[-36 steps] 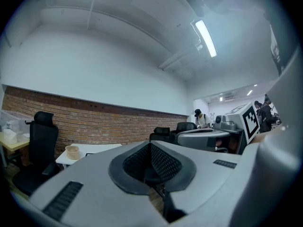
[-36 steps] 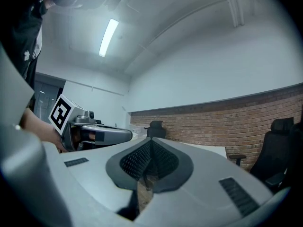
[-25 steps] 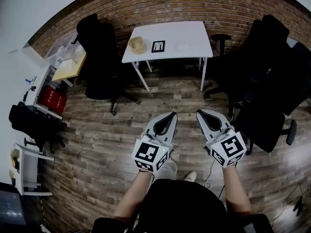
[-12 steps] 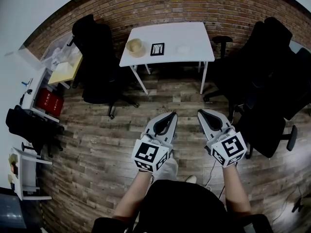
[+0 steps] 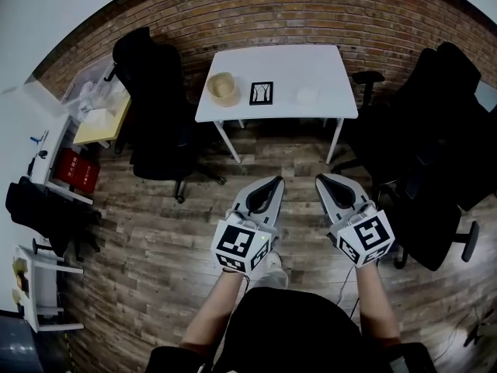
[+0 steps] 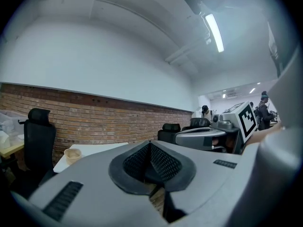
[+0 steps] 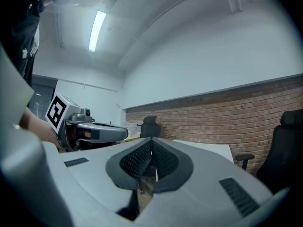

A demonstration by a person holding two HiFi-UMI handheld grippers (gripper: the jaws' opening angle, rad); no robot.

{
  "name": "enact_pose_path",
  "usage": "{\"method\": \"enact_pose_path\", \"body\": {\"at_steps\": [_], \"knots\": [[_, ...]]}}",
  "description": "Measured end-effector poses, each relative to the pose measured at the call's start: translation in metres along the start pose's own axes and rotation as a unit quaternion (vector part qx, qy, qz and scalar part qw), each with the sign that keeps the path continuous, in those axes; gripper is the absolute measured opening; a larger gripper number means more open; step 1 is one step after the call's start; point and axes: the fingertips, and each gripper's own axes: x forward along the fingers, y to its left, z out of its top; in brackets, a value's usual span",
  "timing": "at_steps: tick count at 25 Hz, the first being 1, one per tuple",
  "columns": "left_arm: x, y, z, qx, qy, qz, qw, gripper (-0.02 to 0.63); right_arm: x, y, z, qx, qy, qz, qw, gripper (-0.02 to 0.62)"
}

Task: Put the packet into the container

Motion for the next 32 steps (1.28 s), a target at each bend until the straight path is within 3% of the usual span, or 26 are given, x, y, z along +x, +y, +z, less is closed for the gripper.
{"method": "enact_pose_path", "body": {"at_steps": [16, 32], "knots": [[0.024, 0.109, 0.005, -0.019, -0.007, -0.003, 0.9998, 0.008, 0.106, -0.011, 0.018, -0.017, -0.004, -0.011, 1.0, 0.006], [0.062, 0.159, -0.008, -0.036, -0.002, -0.003, 0.9994, 0.008, 0.163, -0.045, 0.006, -0.018, 0.017, -0.01, 1.0, 0.005]]}}
